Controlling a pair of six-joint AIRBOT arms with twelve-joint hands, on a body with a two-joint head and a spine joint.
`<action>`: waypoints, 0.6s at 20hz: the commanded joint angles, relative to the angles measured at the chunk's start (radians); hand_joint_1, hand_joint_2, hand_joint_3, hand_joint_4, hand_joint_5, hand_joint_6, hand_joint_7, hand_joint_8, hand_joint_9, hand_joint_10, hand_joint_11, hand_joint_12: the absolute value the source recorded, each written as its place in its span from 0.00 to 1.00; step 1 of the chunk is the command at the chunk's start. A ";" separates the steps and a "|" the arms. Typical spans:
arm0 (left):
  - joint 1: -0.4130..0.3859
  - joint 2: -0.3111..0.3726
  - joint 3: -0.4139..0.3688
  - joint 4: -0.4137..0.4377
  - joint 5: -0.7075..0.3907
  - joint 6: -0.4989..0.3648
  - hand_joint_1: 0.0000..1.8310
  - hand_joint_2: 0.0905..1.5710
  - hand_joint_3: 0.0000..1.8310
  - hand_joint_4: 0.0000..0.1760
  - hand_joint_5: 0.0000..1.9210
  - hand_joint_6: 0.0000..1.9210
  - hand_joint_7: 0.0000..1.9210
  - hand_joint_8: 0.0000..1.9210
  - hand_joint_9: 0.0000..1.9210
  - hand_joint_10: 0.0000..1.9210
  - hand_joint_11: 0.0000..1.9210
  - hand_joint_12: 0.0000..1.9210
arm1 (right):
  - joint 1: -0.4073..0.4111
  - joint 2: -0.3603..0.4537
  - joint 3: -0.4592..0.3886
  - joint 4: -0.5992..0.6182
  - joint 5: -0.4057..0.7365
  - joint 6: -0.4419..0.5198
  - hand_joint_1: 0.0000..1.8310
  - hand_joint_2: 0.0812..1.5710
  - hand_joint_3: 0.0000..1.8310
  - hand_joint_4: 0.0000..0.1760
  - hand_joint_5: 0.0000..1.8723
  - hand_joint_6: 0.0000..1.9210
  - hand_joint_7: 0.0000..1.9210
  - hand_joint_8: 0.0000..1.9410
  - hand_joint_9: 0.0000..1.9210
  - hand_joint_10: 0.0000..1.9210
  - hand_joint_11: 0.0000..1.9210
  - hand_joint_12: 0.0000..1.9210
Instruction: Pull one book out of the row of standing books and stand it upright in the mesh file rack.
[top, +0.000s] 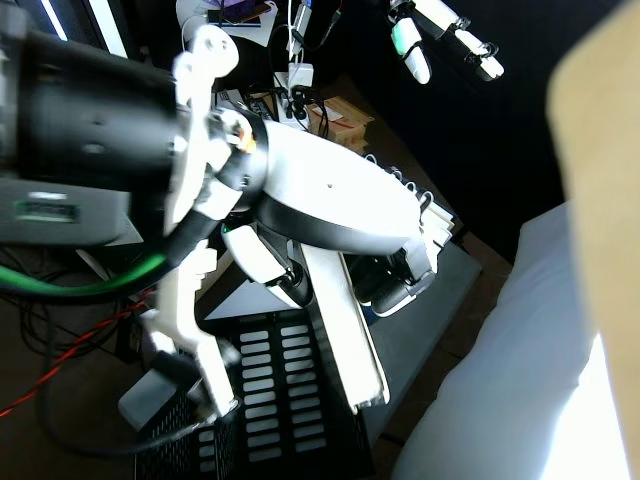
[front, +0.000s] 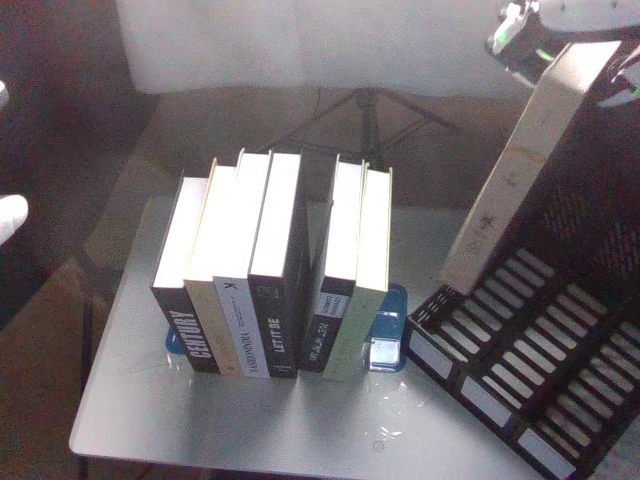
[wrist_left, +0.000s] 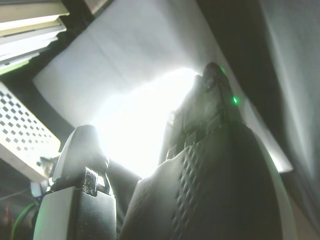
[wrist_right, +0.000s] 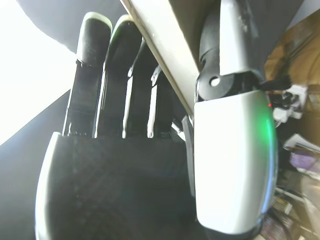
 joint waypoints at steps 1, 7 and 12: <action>-0.007 0.001 0.006 -0.014 -0.124 -0.003 0.26 0.89 0.00 0.37 0.03 0.00 0.00 0.00 0.00 0.00 0.00 0.00 | 0.007 0.010 0.010 0.004 -0.078 -0.003 0.74 0.73 0.00 0.00 0.41 0.65 0.46 0.57 0.44 0.72 0.24 0.87; -0.007 -0.013 0.017 -0.015 -0.121 -0.005 0.28 0.89 0.00 0.23 0.03 0.00 0.00 0.00 0.00 0.00 0.00 0.00 | -0.035 -0.053 0.044 -0.044 -0.076 -0.003 0.74 0.74 0.00 0.00 0.41 0.67 0.45 0.59 0.39 0.77 0.20 0.90; -0.007 -0.018 0.021 -0.018 -0.119 -0.008 0.30 0.89 0.00 0.23 0.03 0.00 0.00 0.00 0.00 0.00 0.00 0.00 | -0.063 -0.090 0.077 -0.061 -0.083 -0.002 0.74 0.76 0.00 0.00 0.39 0.68 0.43 0.62 0.39 0.78 0.27 0.85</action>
